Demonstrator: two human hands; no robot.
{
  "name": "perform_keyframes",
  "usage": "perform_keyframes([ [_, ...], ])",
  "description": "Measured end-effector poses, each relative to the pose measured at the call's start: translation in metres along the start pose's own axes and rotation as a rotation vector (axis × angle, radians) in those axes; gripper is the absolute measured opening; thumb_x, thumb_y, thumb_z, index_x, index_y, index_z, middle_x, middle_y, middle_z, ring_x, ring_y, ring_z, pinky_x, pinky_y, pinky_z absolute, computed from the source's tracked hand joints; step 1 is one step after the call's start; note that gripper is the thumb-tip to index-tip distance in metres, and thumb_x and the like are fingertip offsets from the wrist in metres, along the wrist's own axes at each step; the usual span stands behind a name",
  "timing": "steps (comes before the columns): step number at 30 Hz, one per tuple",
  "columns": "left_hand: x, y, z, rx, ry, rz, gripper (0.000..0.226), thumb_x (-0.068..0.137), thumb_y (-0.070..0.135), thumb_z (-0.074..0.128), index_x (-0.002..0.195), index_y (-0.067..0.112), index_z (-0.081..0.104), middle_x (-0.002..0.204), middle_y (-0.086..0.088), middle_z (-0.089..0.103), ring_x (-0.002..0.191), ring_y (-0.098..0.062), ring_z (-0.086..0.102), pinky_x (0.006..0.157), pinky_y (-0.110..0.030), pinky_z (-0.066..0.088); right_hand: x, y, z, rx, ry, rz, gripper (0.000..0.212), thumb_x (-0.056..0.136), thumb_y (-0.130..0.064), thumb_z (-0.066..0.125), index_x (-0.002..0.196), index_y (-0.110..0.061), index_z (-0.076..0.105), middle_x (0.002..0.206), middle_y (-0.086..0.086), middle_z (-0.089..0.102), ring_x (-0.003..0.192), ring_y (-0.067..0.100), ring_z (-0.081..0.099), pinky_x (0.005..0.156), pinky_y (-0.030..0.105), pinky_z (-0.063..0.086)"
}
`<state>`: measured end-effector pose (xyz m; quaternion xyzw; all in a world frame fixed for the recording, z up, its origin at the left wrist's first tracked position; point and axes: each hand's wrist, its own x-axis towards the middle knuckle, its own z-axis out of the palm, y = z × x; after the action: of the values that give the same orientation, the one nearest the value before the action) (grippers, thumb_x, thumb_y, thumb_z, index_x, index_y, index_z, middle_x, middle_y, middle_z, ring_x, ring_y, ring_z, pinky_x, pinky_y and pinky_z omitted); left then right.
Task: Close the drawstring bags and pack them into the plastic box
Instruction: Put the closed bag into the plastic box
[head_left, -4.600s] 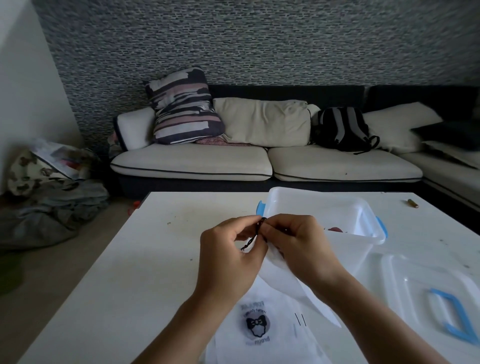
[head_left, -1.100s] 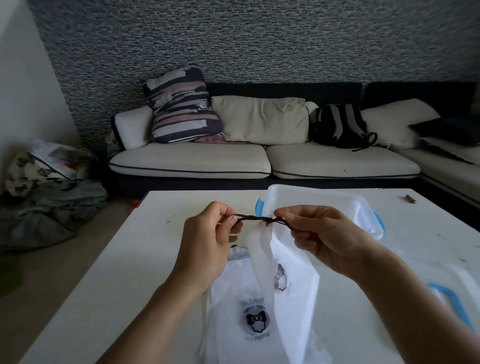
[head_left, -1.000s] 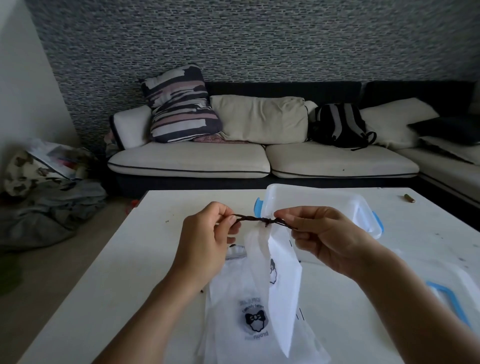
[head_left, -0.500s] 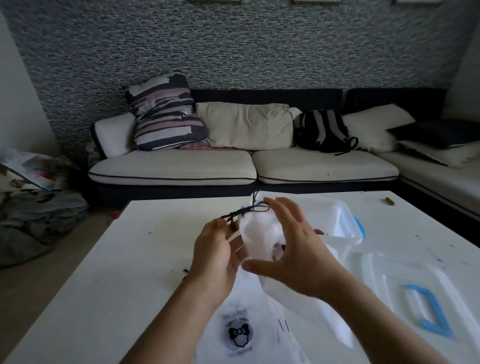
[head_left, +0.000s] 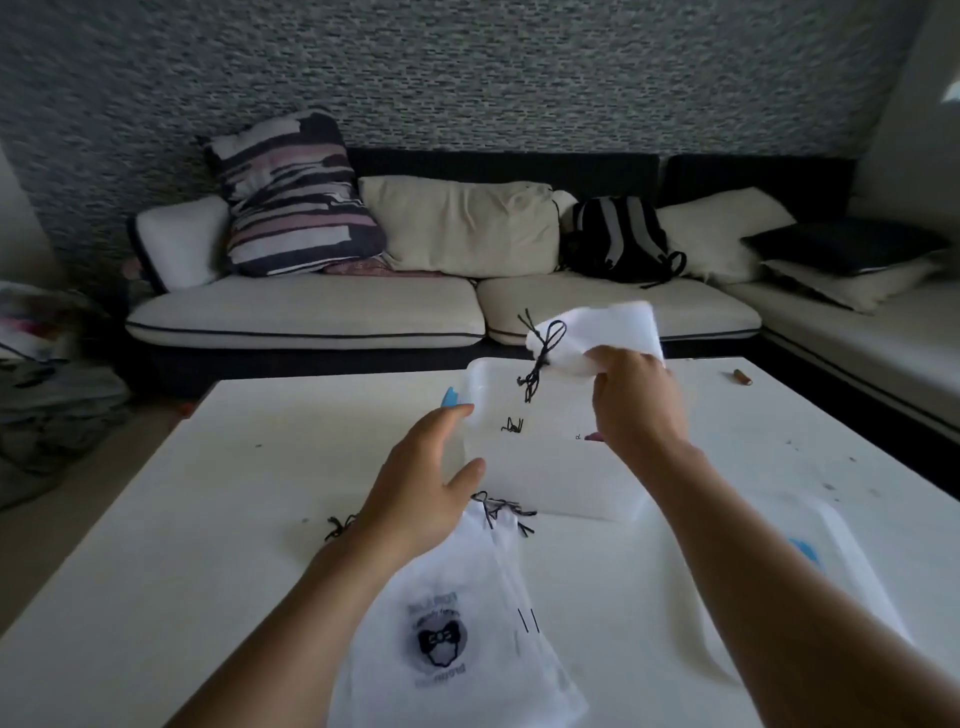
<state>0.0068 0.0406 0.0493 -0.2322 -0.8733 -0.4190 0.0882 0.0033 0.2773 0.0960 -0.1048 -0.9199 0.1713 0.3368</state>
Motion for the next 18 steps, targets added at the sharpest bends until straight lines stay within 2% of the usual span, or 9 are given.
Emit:
perform_keyframes([
  [3, -0.003, -0.013, -0.003, 0.196, -0.081, 0.057, 0.062, 0.091, 0.027, 0.070, 0.146, 0.025, 0.042, 0.151, 0.007, 0.039, 0.137, -0.012, 0.041, 0.106, -0.019, 0.032, 0.008, 0.006, 0.038, -0.070, -0.278, 0.047, 0.040, 0.076, 0.008, 0.041, 0.093, -0.014, 0.070, 0.081, 0.010, 0.064, 0.078, 0.037, 0.060, 0.061, 0.031, 0.043],
  [6, -0.007, -0.023, -0.008, 0.262, -0.109, 0.046, 0.063, 0.090, 0.028, 0.069, 0.147, 0.025, 0.041, 0.145, 0.009, 0.043, 0.129, -0.015, 0.048, 0.098, -0.022, 0.038, 0.025, 0.000, 0.072, -0.231, -0.520, 0.028, 0.032, 0.081, 0.006, 0.046, 0.102, -0.007, 0.067, 0.100, 0.012, 0.065, 0.095, 0.035, 0.063, 0.067, 0.030, 0.042],
  [8, -0.008, -0.028, -0.012, 0.302, -0.153, 0.031, 0.063, 0.092, 0.031, 0.065, 0.149, 0.026, 0.038, 0.150, 0.008, 0.040, 0.133, -0.015, 0.046, 0.101, -0.022, 0.037, 0.035, -0.007, 0.078, -0.417, -0.715, -0.037, 0.034, 0.087, 0.000, 0.045, 0.116, -0.003, 0.063, 0.118, 0.012, 0.063, 0.108, 0.033, 0.063, 0.075, 0.032, 0.048],
  [9, -0.008, -0.031, -0.013, 0.335, -0.193, 0.008, 0.065, 0.094, 0.034, 0.063, 0.151, 0.026, 0.035, 0.155, 0.007, 0.036, 0.137, -0.016, 0.042, 0.107, -0.024, 0.036, 0.038, -0.012, 0.076, -0.515, -0.828, -0.064, 0.033, 0.090, -0.001, 0.043, 0.118, -0.003, 0.061, 0.120, 0.011, 0.061, 0.109, 0.031, 0.062, 0.079, 0.034, 0.049],
  [11, -0.010, -0.037, -0.016, 0.431, -0.308, -0.073, 0.069, 0.096, 0.041, 0.058, 0.155, 0.027, 0.026, 0.163, 0.004, 0.022, 0.144, -0.020, 0.034, 0.114, -0.035, 0.034, 0.047, -0.021, 0.071, -0.599, -1.053, -0.079, 0.025, 0.097, -0.004, 0.042, 0.114, -0.005, 0.061, 0.115, 0.012, 0.059, 0.097, 0.025, 0.062, 0.075, 0.031, 0.048],
  [12, -0.011, -0.041, -0.017, 0.486, -0.374, -0.110, 0.071, 0.096, 0.044, 0.057, 0.156, 0.027, 0.023, 0.164, 0.003, 0.017, 0.146, -0.022, 0.031, 0.115, -0.039, 0.034, 0.051, -0.021, 0.072, -0.599, -1.181, -0.041, 0.023, 0.100, -0.010, 0.044, 0.115, -0.004, 0.061, 0.116, 0.012, 0.059, 0.095, 0.023, 0.063, 0.073, 0.030, 0.047],
  [14, -0.012, -0.046, -0.016, 0.559, -0.515, -0.156, 0.076, 0.095, 0.049, 0.056, 0.157, 0.027, 0.017, 0.165, 0.002, 0.012, 0.147, -0.024, 0.029, 0.115, -0.042, 0.034, 0.055, -0.013, 0.080, -0.448, -1.410, 0.137, 0.039, 0.099, -0.033, 0.057, 0.126, -0.005, 0.060, 0.125, 0.007, 0.061, 0.105, 0.024, 0.062, 0.085, 0.034, 0.048],
  [16, -0.014, -0.048, -0.016, 0.555, -0.641, -0.208, 0.081, 0.094, 0.052, 0.057, 0.157, 0.025, 0.015, 0.165, 0.001, 0.013, 0.147, -0.022, 0.028, 0.117, -0.040, 0.030, 0.053, -0.002, 0.090, -0.243, -1.397, 0.282, 0.057, 0.087, -0.059, 0.063, 0.126, -0.018, 0.061, 0.131, -0.001, 0.059, 0.112, 0.023, 0.058, 0.103, 0.040, 0.043],
  [18, -0.016, -0.053, -0.017, 0.562, -0.729, -0.263, 0.082, 0.094, 0.053, 0.057, 0.158, 0.022, 0.014, 0.164, -0.002, 0.016, 0.148, -0.023, 0.027, 0.118, -0.038, 0.028, 0.048, 0.000, 0.094, -0.155, -1.312, 0.207, 0.053, 0.095, -0.060, 0.051, 0.131, -0.022, 0.056, 0.129, -0.004, 0.053, 0.119, 0.021, 0.051, 0.108, 0.037, 0.036],
])
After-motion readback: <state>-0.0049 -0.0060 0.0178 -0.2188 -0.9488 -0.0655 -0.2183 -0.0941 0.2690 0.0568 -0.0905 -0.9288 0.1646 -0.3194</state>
